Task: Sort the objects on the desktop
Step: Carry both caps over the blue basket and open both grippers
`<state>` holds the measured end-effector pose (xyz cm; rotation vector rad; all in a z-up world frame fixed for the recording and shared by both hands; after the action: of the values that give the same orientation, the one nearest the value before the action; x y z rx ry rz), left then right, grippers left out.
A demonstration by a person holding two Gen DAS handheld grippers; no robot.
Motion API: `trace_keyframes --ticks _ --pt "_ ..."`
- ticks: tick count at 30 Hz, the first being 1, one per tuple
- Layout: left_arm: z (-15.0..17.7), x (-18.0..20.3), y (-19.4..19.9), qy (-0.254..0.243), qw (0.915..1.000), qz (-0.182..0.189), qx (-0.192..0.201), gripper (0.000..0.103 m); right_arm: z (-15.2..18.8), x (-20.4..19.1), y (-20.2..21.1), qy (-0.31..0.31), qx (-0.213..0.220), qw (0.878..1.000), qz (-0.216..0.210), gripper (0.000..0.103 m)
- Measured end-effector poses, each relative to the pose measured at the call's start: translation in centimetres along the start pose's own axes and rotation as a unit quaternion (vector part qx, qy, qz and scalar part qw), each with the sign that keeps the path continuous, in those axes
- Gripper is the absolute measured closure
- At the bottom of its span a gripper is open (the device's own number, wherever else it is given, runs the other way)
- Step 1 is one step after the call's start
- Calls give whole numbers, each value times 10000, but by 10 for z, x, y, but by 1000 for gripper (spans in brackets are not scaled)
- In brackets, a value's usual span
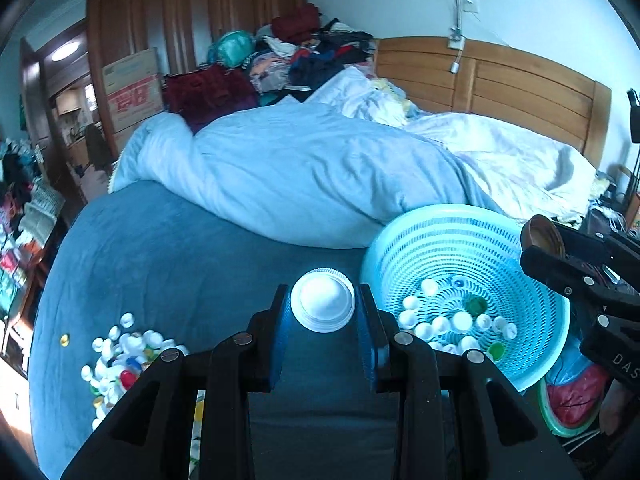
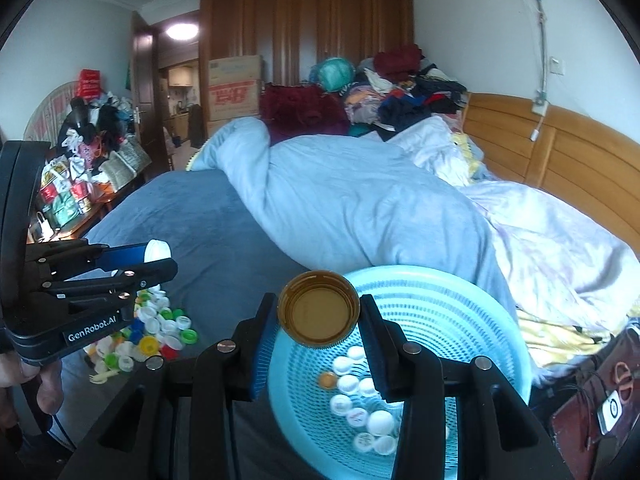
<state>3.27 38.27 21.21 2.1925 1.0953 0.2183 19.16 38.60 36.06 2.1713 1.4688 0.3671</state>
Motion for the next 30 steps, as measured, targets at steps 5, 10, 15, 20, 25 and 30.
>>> trace_keyframes --ticks 5,10,15,20,25,30 --pt "-6 25 -7 -166 9998 95 -42 76 5 22 1 -131 -25 9999 85 59" --pt "-11 43 -17 -265 9994 172 -117 76 12 38 0 -249 -60 9996 142 59" --pt "-15 55 -24 -337 9990 242 -163 76 19 49 -2 -319 -109 9993 177 59" --pt "-16 62 -29 -369 9987 289 -202 76 21 54 -6 -371 -149 9990 185 59" --pt "-15 69 -35 -404 9983 329 -270 76 25 59 -7 -393 -179 9988 238 59" --pt "-14 77 -39 -448 9978 380 -310 76 29 66 -8 -450 -201 9984 269 59"
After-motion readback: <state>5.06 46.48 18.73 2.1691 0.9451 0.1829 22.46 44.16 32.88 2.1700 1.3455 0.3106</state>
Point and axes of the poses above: each gripper's, at about its wrist camera, not at the fingertips, and y roughly against the way its jaws point, x to its right, z to its underside, the point moved 5 cm from there along -y, roughly the way its jaws point, and after that the axes turned 6 degrees about -z, right-handed, at the moved point
